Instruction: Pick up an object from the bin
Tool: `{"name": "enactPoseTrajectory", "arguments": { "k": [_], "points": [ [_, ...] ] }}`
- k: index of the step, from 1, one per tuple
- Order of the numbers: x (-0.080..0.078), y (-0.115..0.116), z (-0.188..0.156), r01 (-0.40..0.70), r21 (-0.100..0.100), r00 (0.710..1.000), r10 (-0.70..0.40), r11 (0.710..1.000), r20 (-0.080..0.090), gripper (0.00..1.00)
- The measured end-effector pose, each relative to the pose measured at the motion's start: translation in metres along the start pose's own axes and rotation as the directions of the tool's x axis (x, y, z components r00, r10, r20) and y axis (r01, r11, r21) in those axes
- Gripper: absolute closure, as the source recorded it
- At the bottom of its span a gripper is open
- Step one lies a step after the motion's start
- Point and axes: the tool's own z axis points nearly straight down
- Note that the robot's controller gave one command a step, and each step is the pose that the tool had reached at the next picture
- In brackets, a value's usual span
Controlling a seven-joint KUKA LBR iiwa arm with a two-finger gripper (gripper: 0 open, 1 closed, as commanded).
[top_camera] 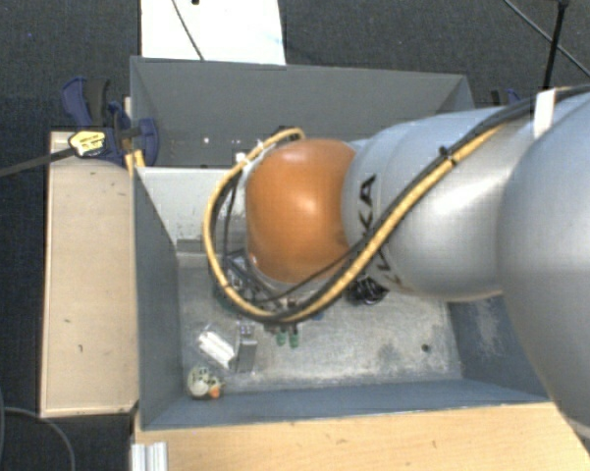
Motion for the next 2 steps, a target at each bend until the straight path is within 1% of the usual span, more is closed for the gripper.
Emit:
{"name": "enactPoseTrajectory", "arguments": {
  "k": [1,2],
  "points": [
    [-0.001,-0.037,0.038,-0.154,0.003,0.988,0.154,0.988,-0.002,0.00],
    [-0.062,-0.064,0.100,-0.133,-0.004,0.991,0.134,0.991,0.012,0.00]
  ]
}}
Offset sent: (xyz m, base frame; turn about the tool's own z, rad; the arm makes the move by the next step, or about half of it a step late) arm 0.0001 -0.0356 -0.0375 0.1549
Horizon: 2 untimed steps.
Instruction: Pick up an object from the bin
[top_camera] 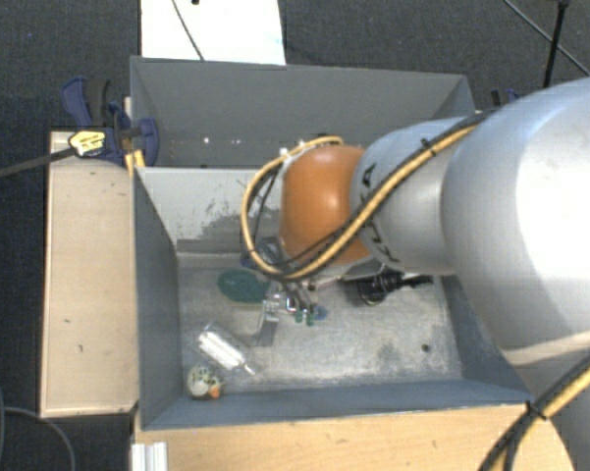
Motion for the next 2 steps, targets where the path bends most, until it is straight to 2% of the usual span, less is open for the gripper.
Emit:
{"name": "enactPoseTrajectory", "arguments": {
  "k": [1,2],
  "points": [
    [0.001,0.003,-0.005,-0.001,-0.003,1.000,0.001,1.000,0.001,1.00],
    [0.011,0.024,-0.138,0.016,0.000,1.000,-0.016,1.000,-0.005,1.00]
  ]
}}
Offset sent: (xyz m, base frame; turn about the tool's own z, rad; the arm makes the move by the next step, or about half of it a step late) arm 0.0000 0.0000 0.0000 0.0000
